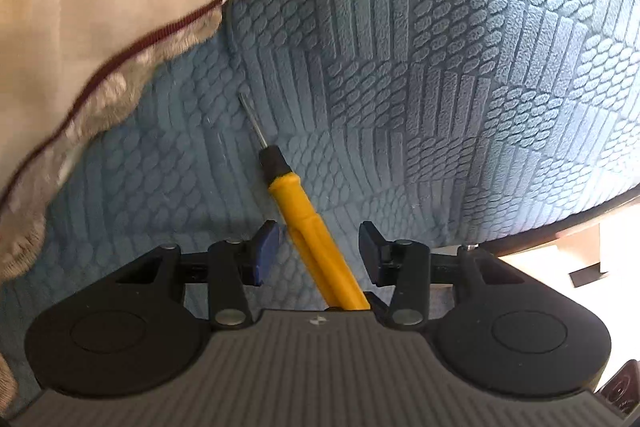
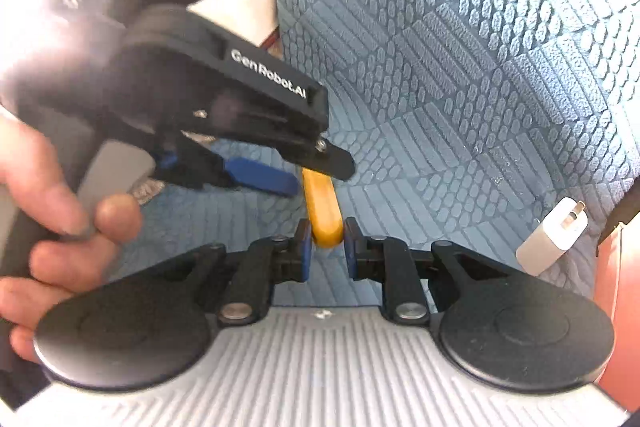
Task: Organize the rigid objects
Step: 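Grasp the yellow screwdriver with the left tool while the right tool grasps the small white charger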
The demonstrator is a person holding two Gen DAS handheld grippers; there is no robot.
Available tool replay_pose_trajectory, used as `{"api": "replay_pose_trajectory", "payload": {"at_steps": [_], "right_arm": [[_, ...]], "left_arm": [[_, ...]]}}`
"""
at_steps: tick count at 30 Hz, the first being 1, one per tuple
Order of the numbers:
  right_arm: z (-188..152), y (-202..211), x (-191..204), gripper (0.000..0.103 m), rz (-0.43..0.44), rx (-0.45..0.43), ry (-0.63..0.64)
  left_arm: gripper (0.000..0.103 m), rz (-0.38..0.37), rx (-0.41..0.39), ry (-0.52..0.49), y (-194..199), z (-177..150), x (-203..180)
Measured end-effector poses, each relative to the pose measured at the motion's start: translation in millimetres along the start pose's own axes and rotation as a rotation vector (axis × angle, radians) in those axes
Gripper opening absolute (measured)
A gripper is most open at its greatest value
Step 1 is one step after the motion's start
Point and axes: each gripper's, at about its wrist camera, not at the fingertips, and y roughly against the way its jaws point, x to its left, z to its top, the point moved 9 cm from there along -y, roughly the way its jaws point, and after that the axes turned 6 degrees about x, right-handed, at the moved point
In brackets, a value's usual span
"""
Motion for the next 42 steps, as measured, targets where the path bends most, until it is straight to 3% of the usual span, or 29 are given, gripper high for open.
{"api": "replay_pose_trajectory", "payload": {"at_steps": [7, 15, 22, 27, 30, 32, 35, 38, 42], "right_arm": [[-4.0, 5.0, 18.0, 0.020, 0.035, 0.002, 0.011], [-6.7, 2.9, 19.7, 0.020, 0.059, 0.020, -0.018], [-10.5, 20.2, 11.3, 0.029, 0.045, 0.019, -0.014], [-7.2, 26.9, -19.6, 0.033, -0.095, -0.002, -0.045], [-6.1, 32.2, -47.2, 0.050, -0.216, -0.021, -0.115], [-3.7, 35.6, -60.6, 0.052, -0.319, -0.051, -0.126], [-0.6, 36.5, -72.2, 0.053, -0.373, -0.089, -0.157], [1.9, 31.3, -84.0, 0.067, -0.436, -0.106, -0.196], [9.9, 18.6, -95.4, 0.067, -0.518, -0.109, -0.165]], "left_arm": [[0.050, 0.002, 0.005, 0.023, -4.4, -4.3, 1.4], [0.028, 0.064, 0.017, 0.018, -11.6, -6.5, 6.4], [0.026, 0.081, -0.002, 0.006, -10.1, -6.9, 8.0], [0.026, 0.093, -0.027, -0.017, -2.2, -3.8, 6.3], [0.026, 0.103, -0.038, -0.037, 1.0, -3.6, 3.9], [0.026, 0.104, -0.041, -0.048, 1.0, -4.2, 1.7], [0.026, 0.112, -0.055, -0.068, 4.0, -3.6, -0.5], [0.025, 0.116, -0.069, -0.072, 7.9, -2.3, 0.1], [0.025, 0.106, -0.074, -0.067, 10.3, -2.5, 1.3]]}}
